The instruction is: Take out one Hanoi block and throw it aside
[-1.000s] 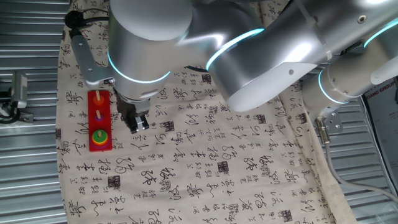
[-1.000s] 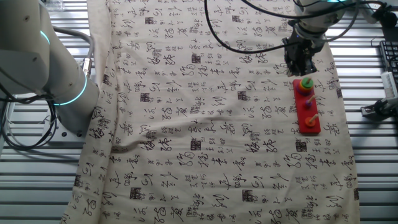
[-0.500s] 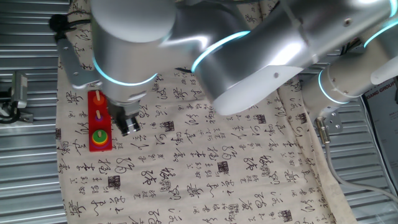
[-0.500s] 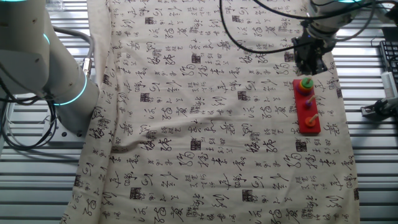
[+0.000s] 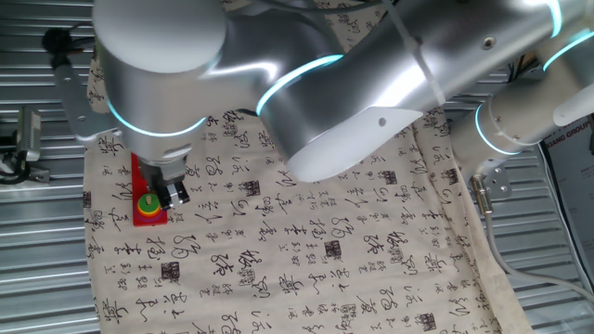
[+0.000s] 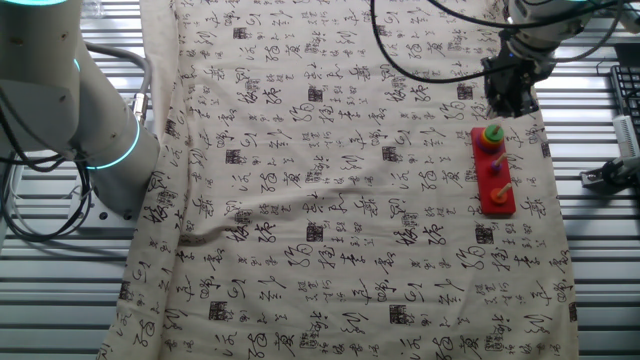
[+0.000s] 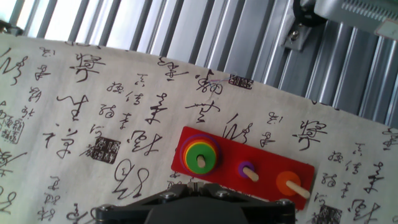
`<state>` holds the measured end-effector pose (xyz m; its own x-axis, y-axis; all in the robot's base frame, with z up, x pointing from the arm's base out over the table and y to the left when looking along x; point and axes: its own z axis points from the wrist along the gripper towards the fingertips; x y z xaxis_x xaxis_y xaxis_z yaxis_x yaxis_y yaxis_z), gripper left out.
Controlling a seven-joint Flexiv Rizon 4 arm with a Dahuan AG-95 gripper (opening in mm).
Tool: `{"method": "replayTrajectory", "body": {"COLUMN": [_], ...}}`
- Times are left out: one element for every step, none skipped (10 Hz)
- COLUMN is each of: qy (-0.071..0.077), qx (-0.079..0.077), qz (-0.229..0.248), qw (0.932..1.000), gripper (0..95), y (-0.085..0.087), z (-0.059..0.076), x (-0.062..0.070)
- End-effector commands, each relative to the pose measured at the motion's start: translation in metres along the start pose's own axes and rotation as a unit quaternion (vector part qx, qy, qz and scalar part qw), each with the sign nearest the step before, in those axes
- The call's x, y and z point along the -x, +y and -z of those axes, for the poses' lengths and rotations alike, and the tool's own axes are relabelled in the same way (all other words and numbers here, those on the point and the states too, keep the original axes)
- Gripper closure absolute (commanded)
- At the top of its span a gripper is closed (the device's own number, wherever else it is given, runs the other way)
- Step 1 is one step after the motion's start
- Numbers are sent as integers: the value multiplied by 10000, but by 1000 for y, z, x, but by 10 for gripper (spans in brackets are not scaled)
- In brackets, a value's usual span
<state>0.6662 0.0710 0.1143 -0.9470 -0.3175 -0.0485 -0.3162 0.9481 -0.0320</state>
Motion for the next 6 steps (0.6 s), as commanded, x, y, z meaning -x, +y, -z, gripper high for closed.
{"method": "replayTrajectory", "body": {"qy": [-16, -19, -5, -20, -18, -26], "qx": [-3, 4, 13, 25, 23, 27], "qz": [-3, 6, 7, -2, -32, -35], "qw": [10000, 10000, 10000, 10000, 10000, 10000], "gripper": [950, 950, 950, 950, 950, 950], "y": [0, 0, 0, 0, 0, 0], "z": [-2, -2, -2, -2, -2, -2], "x": [2, 2, 2, 2, 2, 2]}}
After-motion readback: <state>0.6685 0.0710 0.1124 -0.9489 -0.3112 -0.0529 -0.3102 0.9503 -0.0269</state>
